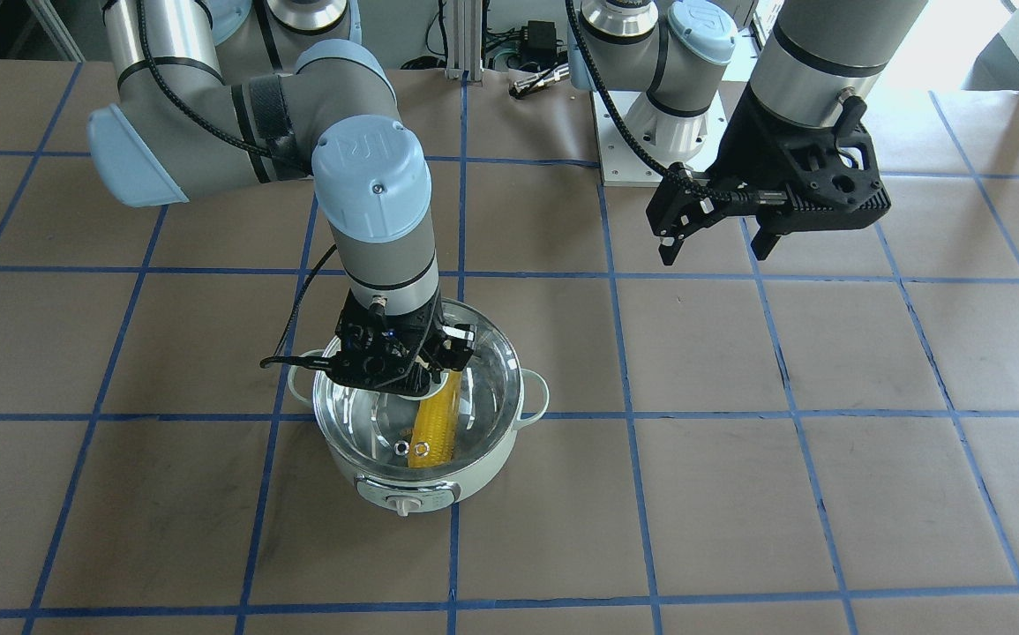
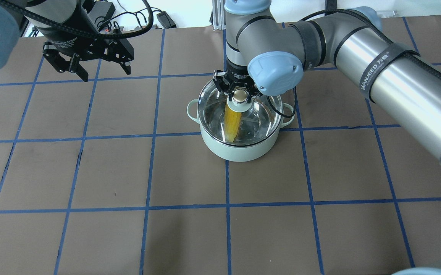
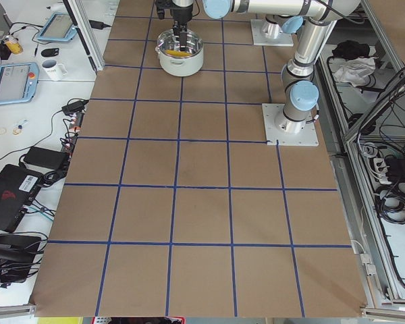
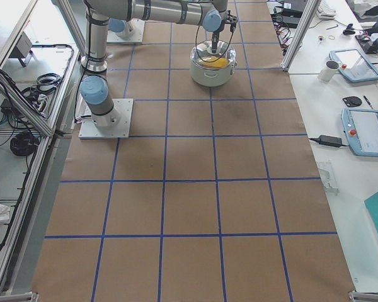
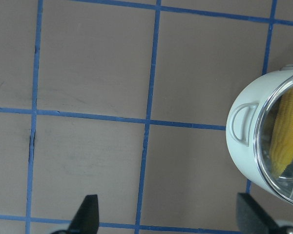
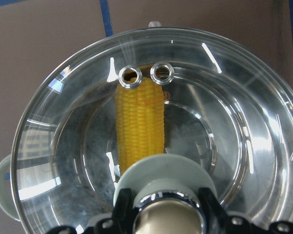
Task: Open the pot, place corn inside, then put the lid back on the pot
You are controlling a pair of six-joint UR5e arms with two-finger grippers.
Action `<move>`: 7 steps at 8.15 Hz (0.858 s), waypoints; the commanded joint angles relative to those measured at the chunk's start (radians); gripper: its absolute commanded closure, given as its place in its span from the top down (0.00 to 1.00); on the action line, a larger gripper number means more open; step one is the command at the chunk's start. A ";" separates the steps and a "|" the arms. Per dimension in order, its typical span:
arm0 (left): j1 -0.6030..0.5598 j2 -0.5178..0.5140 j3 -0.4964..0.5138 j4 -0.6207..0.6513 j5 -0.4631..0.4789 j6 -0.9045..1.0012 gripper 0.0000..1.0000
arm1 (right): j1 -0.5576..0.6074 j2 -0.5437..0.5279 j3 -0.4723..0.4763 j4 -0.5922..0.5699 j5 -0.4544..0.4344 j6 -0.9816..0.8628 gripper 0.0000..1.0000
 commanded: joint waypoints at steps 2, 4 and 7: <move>0.000 0.003 0.000 0.000 0.002 -0.002 1.00 | 0.000 0.009 0.000 0.004 -0.002 0.001 0.00; 0.000 -0.007 -0.001 -0.004 0.002 -0.003 1.00 | 0.000 0.011 0.000 0.013 -0.001 -0.001 0.00; 0.000 -0.015 -0.003 -0.004 0.002 -0.005 1.00 | 0.000 0.020 0.000 0.013 -0.004 -0.007 0.00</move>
